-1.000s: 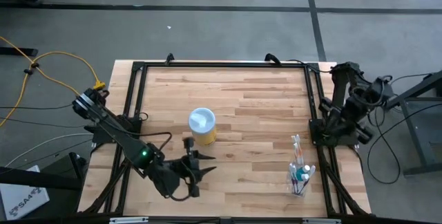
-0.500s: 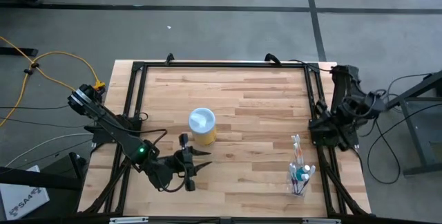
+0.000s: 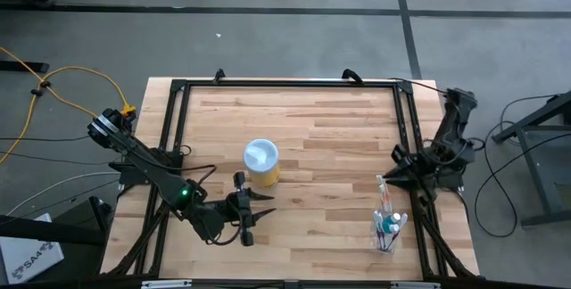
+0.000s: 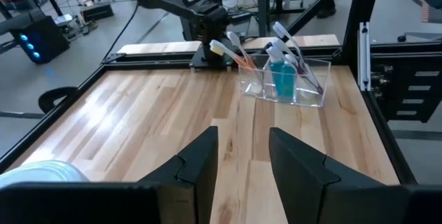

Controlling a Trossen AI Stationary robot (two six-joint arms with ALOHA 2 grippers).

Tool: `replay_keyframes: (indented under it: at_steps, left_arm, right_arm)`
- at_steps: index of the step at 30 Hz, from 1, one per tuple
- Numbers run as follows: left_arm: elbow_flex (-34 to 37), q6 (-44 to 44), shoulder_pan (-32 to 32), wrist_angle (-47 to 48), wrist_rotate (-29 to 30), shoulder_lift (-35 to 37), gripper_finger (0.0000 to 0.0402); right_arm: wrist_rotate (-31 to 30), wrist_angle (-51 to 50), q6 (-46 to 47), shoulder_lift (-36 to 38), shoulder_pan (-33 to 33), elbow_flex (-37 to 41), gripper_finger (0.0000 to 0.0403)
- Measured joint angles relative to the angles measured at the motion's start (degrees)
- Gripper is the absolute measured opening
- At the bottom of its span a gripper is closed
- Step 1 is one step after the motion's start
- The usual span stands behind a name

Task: Pick & Place toothbrushing station
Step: Return to Home Position

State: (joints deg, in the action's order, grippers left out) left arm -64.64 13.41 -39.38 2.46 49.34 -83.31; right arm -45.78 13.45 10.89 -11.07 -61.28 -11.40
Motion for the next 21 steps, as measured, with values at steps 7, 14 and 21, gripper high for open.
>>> replay_keyframes:
  at_steps: [7,14,21]
  left_arm:
    - [0.00,0.33,0.00,-0.01,-0.09,0.00,0.0124]
    - [0.00,0.35,0.00,-0.40,-0.11,-0.02,0.0124]
    - [-0.02,0.35,0.00,-0.41,-0.11,-0.04,0.0124]
  right_arm:
    - [-0.49,-0.10,-0.04,-2.04,12.96,0.09,0.0057]
    - [-1.24,-1.87,-1.55,-3.46,27.84,0.11,0.0057]
    - [15.10,-2.62,-0.69,-5.82,44.47,0.11,0.0057]
